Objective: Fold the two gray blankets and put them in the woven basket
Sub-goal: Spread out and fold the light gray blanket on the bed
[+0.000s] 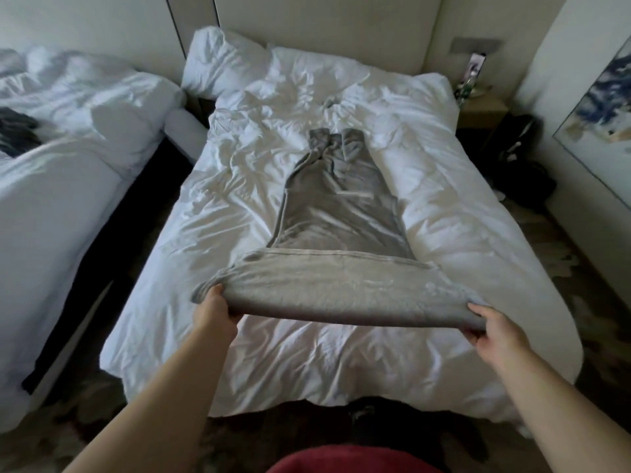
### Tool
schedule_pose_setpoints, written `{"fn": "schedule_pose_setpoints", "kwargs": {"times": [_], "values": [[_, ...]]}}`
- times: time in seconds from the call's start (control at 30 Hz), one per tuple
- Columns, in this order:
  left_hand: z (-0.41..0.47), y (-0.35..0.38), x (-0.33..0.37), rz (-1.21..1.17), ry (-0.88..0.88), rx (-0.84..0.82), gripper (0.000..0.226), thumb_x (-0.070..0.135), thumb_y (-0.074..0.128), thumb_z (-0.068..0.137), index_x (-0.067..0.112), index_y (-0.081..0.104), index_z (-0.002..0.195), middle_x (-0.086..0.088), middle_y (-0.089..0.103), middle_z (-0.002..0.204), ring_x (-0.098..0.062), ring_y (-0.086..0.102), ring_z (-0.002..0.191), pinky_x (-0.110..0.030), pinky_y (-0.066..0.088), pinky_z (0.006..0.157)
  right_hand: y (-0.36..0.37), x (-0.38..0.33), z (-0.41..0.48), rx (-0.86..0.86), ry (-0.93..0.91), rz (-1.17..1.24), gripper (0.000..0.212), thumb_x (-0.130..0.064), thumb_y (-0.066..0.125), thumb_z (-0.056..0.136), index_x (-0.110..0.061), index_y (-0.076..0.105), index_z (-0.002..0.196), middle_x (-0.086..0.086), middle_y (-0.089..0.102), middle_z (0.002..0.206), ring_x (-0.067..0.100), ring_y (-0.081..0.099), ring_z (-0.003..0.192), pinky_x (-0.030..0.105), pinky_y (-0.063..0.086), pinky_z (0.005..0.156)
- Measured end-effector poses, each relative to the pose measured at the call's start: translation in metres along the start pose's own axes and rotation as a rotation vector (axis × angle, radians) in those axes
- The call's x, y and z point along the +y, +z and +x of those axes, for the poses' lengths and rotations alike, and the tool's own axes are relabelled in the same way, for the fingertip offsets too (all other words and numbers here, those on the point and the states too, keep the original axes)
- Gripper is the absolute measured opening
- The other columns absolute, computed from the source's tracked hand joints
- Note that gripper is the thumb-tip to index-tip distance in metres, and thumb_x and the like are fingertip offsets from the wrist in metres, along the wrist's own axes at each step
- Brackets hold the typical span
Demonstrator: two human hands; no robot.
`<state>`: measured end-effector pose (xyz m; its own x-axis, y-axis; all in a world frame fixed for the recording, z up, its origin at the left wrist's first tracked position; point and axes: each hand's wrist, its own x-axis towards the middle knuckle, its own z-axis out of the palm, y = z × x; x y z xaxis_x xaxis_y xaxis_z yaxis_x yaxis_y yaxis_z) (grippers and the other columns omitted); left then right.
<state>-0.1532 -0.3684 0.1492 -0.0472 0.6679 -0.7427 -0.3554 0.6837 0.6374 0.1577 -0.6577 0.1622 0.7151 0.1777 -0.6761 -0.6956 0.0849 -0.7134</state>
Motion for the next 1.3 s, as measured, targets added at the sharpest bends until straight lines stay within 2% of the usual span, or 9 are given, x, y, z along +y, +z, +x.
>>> {"fn": "schedule_pose_setpoints", "kwargs": {"times": [0.07, 0.23, 0.47, 0.57, 0.67, 0.83, 1.03, 1.17, 1.3], "values": [[-0.008, -0.036, -0.014, 0.034, -0.031, 0.020, 0.050, 0.024, 0.060, 0.090, 0.011, 0.046, 0.136, -0.015, 0.058, 0.129, -0.031, 0.059, 0.112, -0.044, 0.053, 0.080, -0.026, 0.027, -0.019, 0.046, 0.022, -0.013, 0.010, 0.001, 0.058, 0.088, -0.007, 0.058, 0.093, 0.010, 0.059, 0.088, 0.019, 0.057, 0.072, 0.025, 0.051, 0.035], [-0.026, -0.131, -0.068, 0.106, -0.098, 0.184, 0.053, 0.021, 0.066, 0.086, 0.012, 0.046, 0.134, -0.017, 0.056, 0.129, -0.036, 0.058, 0.111, -0.046, 0.053, 0.077, -0.105, 0.107, -0.046, 0.143, 0.157, -0.068, 0.041, 0.001, 0.057, 0.088, -0.004, 0.052, 0.128, 0.010, 0.064, 0.088, 0.019, 0.056, 0.074, 0.027, 0.054, 0.040], [-0.044, -0.198, -0.102, 0.174, -0.079, 0.254, 0.055, 0.025, 0.073, 0.080, 0.016, 0.051, 0.129, -0.009, 0.056, 0.108, -0.029, 0.058, 0.093, -0.038, 0.052, 0.065, -0.157, 0.158, -0.062, 0.188, 0.213, -0.119, 0.042, 0.002, 0.058, 0.088, 0.000, 0.051, 0.129, 0.018, 0.062, 0.117, 0.024, 0.060, 0.085, 0.037, 0.055, 0.070], [-0.046, -0.200, -0.102, 0.124, -0.065, 0.241, 0.052, 0.023, 0.075, 0.080, 0.017, 0.054, 0.126, -0.009, 0.059, 0.110, -0.028, 0.059, 0.094, -0.036, 0.051, 0.060, -0.156, 0.153, -0.065, 0.159, 0.213, -0.116, 0.034, 0.002, 0.057, 0.088, -0.006, 0.054, 0.122, 0.011, 0.063, 0.092, 0.020, 0.059, 0.077, 0.031, 0.058, 0.052], [-0.040, -0.185, -0.094, 0.088, -0.085, 0.189, 0.050, 0.024, 0.074, 0.080, 0.018, 0.054, 0.125, -0.007, 0.059, 0.106, -0.025, 0.060, 0.093, -0.036, 0.051, 0.063, -0.144, 0.139, -0.057, 0.139, 0.208, -0.111, 0.035, 0.001, 0.057, 0.088, -0.007, 0.054, 0.122, 0.009, 0.064, 0.082, 0.020, 0.059, 0.076, 0.035, 0.056, 0.063], [-0.017, -0.133, -0.073, 0.031, -0.083, 0.111, 0.048, 0.023, 0.071, 0.081, 0.012, 0.053, 0.124, -0.008, 0.058, 0.100, -0.022, 0.058, 0.079, -0.036, 0.052, 0.059, -0.099, 0.097, -0.029, 0.081, 0.178, -0.059, 0.007, -0.005, 0.052, 0.092, -0.009, 0.057, 0.097, 0.009, 0.062, 0.085, 0.020, 0.058, 0.076, 0.028, 0.055, 0.042], [0.021, -0.036, -0.039, 0.033, -0.044, 0.045, 0.044, 0.026, 0.064, 0.085, 0.014, 0.052, 0.125, -0.007, 0.056, 0.116, -0.022, 0.057, 0.100, -0.035, 0.049, 0.065, -0.021, 0.046, 0.022, 0.061, 0.146, -0.024, 0.020, -0.004, 0.045, 0.095, -0.007, 0.054, 0.078, 0.011, 0.055, 0.080, 0.022, 0.056, 0.077, 0.029, 0.058, 0.056], [0.050, 0.037, -0.018, -0.018, -0.044, -0.046, 0.025, 0.025, 0.060, 0.089, 0.018, 0.056, 0.112, -0.002, 0.060, 0.099, -0.016, 0.060, 0.090, -0.030, 0.050, 0.065, 0.036, 0.014, 0.071, 0.043, 0.146, 0.036, 0.018, -0.007, 0.045, 0.096, -0.005, 0.055, 0.081, 0.013, 0.056, 0.083, 0.023, 0.056, 0.075, 0.034, 0.057, 0.084], [0.089, 0.088, -0.014, 0.029, -0.054, -0.132, 0.013, 0.031, 0.051, 0.094, 0.023, 0.054, 0.084, 0.002, 0.049, 0.079, -0.013, 0.051, 0.068, -0.029, 0.045, 0.067, 0.088, -0.002, 0.129, 0.004, 0.162, -0.008, 0.018, -0.020, 0.046, 0.099, -0.004, 0.049, 0.106, 0.013, 0.054, 0.090, 0.026, 0.058, 0.085, 0.037, 0.050, 0.092]]}}
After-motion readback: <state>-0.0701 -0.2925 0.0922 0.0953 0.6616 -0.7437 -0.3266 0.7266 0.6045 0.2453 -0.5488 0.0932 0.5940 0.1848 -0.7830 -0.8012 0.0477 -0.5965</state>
